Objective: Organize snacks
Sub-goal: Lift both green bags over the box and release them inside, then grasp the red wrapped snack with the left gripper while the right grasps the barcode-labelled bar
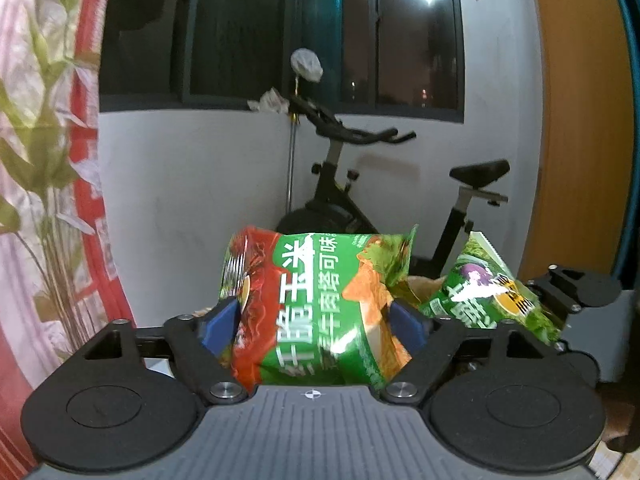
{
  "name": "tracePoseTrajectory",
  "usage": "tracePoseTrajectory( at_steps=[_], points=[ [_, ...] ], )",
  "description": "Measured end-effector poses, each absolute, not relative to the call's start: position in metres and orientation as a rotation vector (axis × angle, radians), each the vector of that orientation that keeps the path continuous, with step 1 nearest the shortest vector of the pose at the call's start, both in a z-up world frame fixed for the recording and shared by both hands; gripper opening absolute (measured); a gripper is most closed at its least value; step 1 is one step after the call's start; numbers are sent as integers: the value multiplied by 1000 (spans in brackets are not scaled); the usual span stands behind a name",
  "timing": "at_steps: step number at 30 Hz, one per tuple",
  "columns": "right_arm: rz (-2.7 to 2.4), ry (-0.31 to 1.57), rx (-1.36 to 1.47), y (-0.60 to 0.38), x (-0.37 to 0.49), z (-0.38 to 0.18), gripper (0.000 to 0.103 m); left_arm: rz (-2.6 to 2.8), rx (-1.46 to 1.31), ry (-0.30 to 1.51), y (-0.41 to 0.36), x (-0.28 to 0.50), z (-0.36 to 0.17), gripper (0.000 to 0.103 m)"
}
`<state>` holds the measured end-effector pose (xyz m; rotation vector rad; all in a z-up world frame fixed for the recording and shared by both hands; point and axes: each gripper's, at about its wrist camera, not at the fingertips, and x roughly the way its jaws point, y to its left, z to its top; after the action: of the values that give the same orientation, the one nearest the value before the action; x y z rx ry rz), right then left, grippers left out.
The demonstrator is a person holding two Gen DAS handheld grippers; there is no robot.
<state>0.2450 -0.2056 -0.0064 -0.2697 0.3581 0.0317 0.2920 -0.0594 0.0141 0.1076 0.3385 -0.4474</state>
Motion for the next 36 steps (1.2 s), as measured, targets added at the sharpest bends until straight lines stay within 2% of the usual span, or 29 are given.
tracePoseTrajectory(
  at_steps=[3, 7, 21, 27, 32, 34, 36],
  points=[
    [52, 392, -275, -205, 244, -11, 79, -430, 98, 367, -59, 305, 9, 90],
    [50, 388, -251, -210, 233, -11, 89, -413, 55, 386, -50, 306, 5, 91],
    [209, 286, 16, -231, 160, 21, 90, -353, 41, 370, 18, 244, 23, 91],
    [237, 281, 94, -239, 127, 6, 90, -349, 1, 390, 36, 213, 2, 91],
    [217, 334, 112, -246, 112, -21, 87, -325, -34, 442, 42, 202, -29, 90],
    [193, 364, 122, -249, 109, -33, 78, -309, -48, 458, 44, 201, -40, 90],
    [169, 403, 125, -252, 108, -45, 74, -292, -61, 481, 45, 201, -52, 89]
  ],
)
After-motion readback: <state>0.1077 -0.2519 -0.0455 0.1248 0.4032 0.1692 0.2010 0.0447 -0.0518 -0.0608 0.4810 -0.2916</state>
